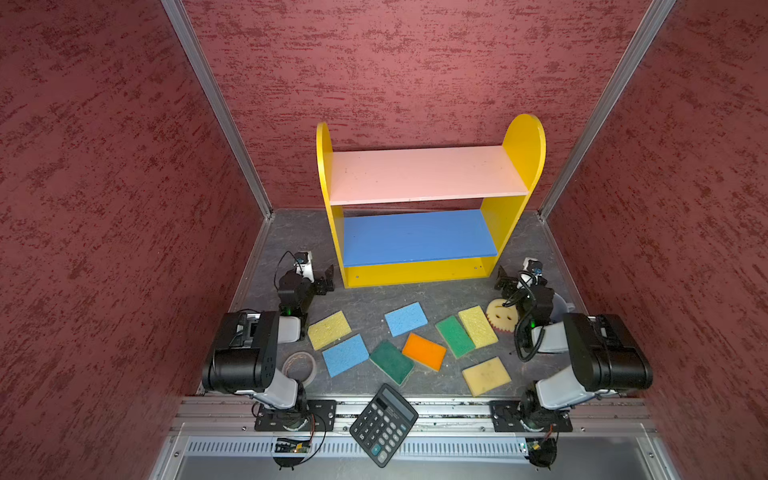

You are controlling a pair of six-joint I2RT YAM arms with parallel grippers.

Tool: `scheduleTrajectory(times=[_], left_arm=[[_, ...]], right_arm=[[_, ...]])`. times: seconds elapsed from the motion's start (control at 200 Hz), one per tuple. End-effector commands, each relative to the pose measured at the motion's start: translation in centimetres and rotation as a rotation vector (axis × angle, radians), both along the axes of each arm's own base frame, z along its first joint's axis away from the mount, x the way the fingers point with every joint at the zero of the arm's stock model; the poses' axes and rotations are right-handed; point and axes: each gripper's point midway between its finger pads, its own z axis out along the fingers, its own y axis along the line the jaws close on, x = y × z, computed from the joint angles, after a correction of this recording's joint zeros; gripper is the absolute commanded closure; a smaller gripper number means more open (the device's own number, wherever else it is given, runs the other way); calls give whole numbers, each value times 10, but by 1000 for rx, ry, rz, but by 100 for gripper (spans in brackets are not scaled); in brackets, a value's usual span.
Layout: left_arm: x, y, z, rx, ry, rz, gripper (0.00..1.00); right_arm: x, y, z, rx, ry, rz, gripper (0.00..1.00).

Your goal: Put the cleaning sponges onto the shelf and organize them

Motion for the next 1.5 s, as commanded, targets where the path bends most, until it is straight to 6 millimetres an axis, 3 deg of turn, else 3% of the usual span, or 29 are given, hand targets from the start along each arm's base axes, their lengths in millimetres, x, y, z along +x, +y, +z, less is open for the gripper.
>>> scheduleTrajectory(times=[0.0, 0.897, 1.343, 1.453, 1.498], left_arm=[[2, 2, 3, 0, -8, -3, 0], [2, 2, 2, 1, -7, -2, 1], [2, 2, 2, -7, -5, -9, 1], [2, 4, 3, -22, -5, -17, 1], [1, 4, 3, -28, -8, -23, 1]], right_arm=[[5, 3, 10, -16, -29, 22, 1], [5, 4, 9, -16, -28, 26, 1], [3, -6, 10, -1, -35, -36, 1], [-5, -11, 23, 0, -53, -68, 1], [-10, -15, 38, 7, -67, -104, 1]])
